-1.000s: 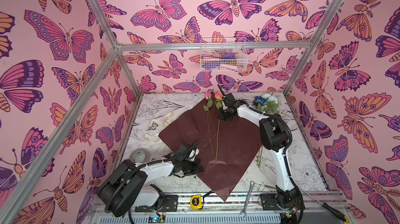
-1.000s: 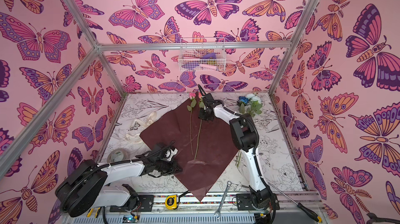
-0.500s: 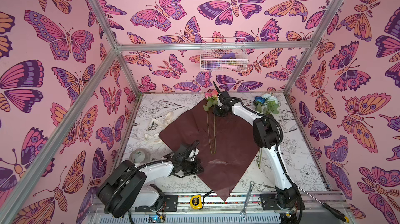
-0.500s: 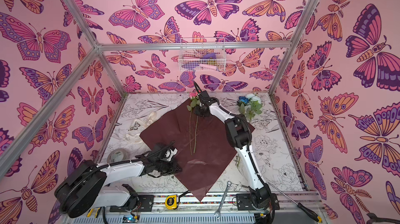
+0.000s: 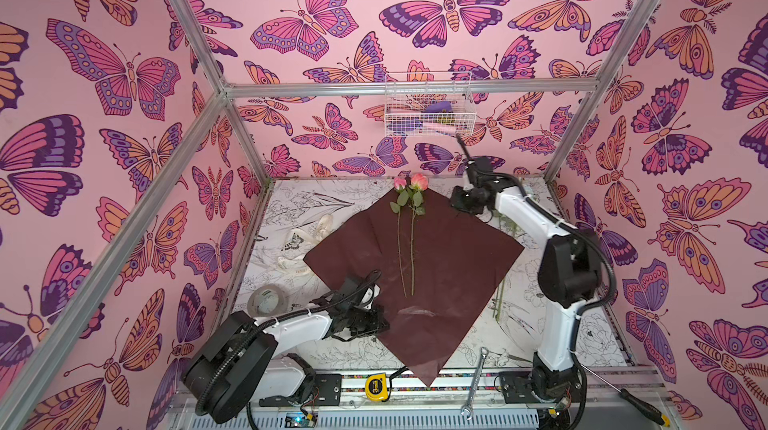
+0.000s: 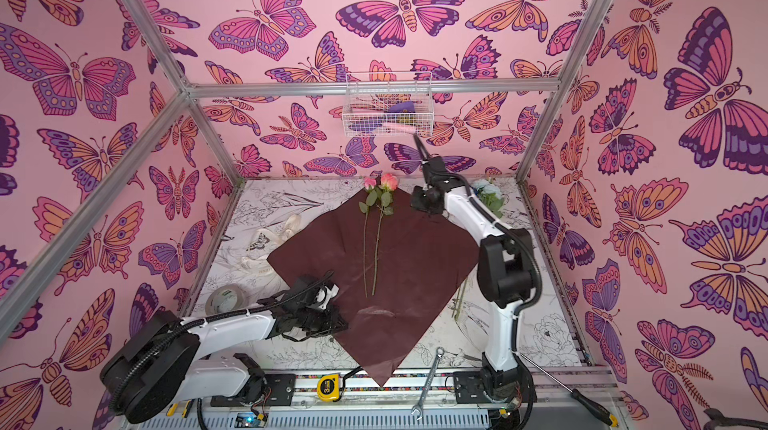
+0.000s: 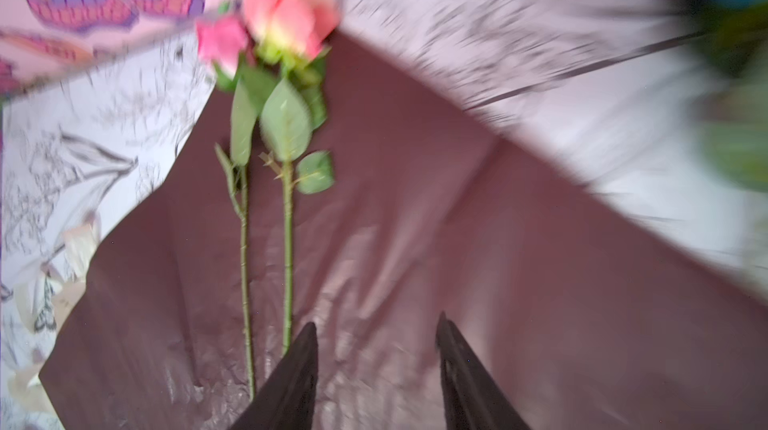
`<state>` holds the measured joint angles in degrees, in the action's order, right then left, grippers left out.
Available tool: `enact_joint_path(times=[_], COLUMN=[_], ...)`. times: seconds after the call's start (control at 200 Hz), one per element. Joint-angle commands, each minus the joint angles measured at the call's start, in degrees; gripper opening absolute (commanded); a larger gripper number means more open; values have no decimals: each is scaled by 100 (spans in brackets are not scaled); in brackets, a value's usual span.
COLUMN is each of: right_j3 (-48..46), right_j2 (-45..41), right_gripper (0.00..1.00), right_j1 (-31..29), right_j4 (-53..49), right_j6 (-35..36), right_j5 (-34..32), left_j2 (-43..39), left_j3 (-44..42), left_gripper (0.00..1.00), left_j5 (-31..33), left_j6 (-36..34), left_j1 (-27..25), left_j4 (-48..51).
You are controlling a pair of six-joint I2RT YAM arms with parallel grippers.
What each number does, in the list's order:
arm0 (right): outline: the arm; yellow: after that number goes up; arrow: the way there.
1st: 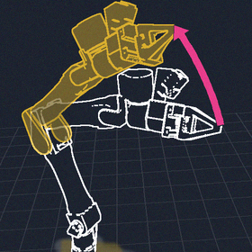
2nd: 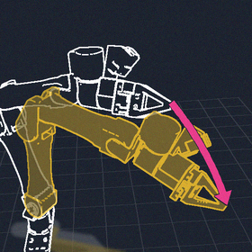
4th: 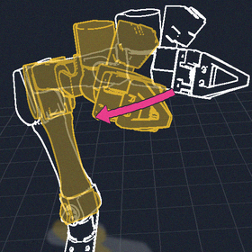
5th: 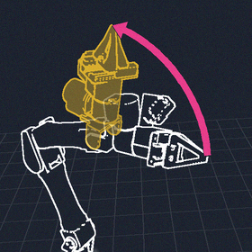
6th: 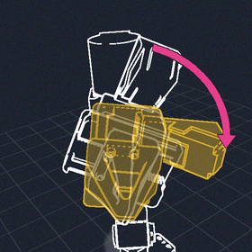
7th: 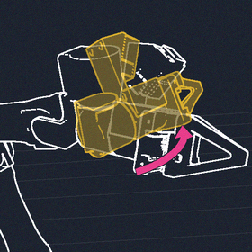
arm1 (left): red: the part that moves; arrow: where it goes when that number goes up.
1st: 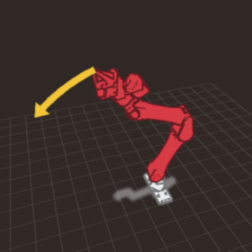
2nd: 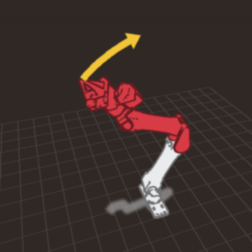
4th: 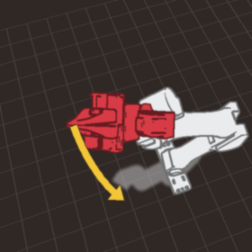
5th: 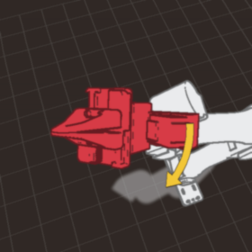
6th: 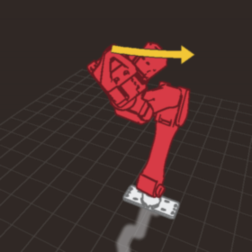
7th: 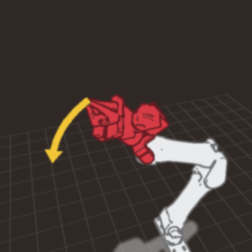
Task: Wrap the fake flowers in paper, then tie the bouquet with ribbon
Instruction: 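Reach the right gripper to the blue rose and grasp its stem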
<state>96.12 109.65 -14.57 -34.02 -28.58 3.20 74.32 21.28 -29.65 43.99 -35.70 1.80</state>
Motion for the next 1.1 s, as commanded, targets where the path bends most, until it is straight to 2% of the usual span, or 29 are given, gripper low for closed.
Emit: enact_joint_path(times=[0.0, 0.11, 0.215, 0.396, 1.091], right_j3=[-623, -1099, -1274, -1078, 637], right_j2=[-425, -652, -609, -154, 2007], right_gripper=[42, 37, 35, 36, 38], right_j1=[515, 1093, 1378, 1403, 1407], right_j4=[-227, -221, -178, -144, -294], right_j6=[226, 314, 500, 757, 1201], right_j5=[-316, -174, -126, -210, -601], left_j2=[-31, -27, -23, -33, 114], left_j3=[-115, -106, -98, -97, -36], left_gripper=[0, 0, 0, 0, 0], left_j5=[246, 250, 249, 258, 225], left_j6=[-66, -69, -67, -66, -101], left_j1=[-16, -17, -13, -13, -13], left_j4=[294, 296, 311, 329, 312])
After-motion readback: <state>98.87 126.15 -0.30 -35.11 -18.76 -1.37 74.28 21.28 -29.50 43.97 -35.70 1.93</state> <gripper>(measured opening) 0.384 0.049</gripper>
